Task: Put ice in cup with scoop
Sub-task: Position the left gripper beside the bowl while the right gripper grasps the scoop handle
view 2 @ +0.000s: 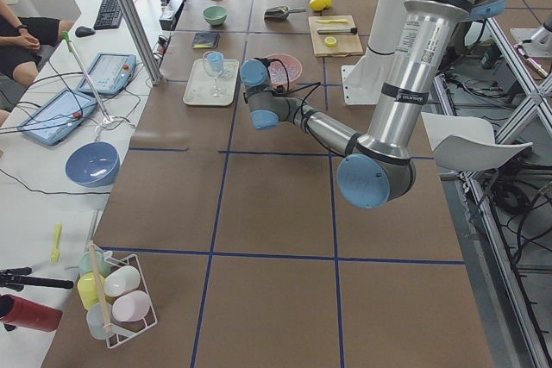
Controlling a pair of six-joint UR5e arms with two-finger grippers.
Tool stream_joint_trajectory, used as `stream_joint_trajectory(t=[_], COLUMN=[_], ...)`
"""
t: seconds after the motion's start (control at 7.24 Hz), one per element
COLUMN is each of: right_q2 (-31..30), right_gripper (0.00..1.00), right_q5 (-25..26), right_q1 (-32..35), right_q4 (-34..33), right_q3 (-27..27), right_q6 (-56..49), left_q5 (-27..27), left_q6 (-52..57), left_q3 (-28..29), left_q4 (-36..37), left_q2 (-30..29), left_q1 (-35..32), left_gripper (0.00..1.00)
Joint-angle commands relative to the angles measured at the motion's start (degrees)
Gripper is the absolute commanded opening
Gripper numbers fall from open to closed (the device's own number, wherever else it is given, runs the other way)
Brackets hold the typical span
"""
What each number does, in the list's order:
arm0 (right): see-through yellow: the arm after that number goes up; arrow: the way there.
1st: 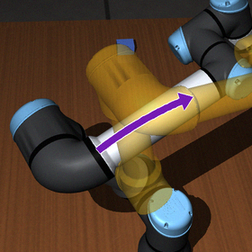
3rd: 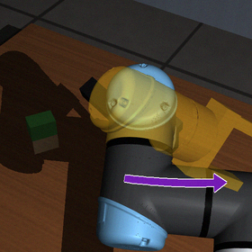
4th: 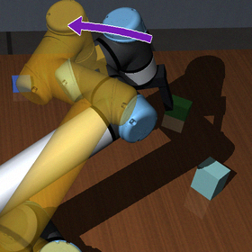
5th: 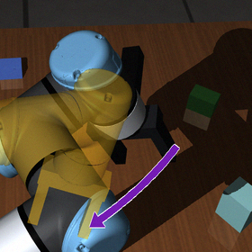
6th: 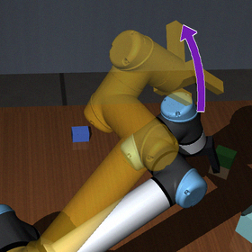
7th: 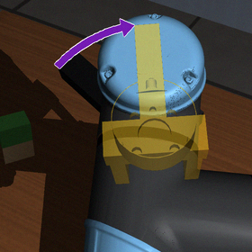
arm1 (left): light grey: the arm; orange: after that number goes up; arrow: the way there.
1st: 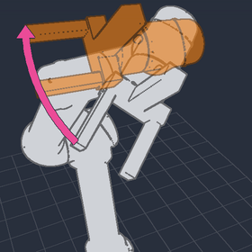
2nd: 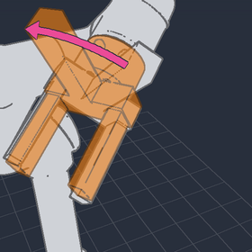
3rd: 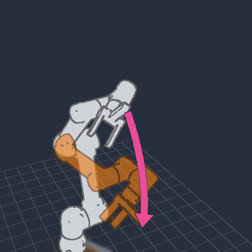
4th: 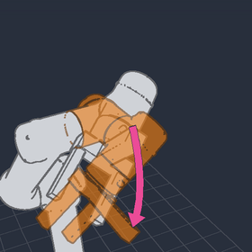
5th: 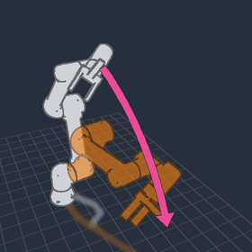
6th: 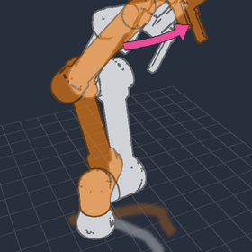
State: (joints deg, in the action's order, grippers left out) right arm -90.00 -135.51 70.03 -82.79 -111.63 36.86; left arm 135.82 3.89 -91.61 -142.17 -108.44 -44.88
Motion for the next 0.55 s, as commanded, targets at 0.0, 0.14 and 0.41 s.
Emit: stream_joint_trajectory(t=[0.0,0.14,0.41], right_q2=[-7.88,-8.7,-10.89], right_gripper=[1.0,1.0,1.0], right_q5=[4.7,5.16,10.41], right_q1=[-6.46,-9.36,-16.38], right_q4=[14.96,15.38,15.29], right_q3=[-1.13,-1.04,-0.96], right_q6=[9.94,14.33,20.05], left_q5=[-2.31,-2.31,-2.4], left_q6=[-0.02,0.07,-0.11], left_q3=[1.35,1.69,1.96], left_q4=[-5.89,-8.71,-8.82], left_q2=[-0.99,-0.64,-0.81], left_q1=[2.43,2.43,2.43], left_gripper=[1.0,1.0,1.0])
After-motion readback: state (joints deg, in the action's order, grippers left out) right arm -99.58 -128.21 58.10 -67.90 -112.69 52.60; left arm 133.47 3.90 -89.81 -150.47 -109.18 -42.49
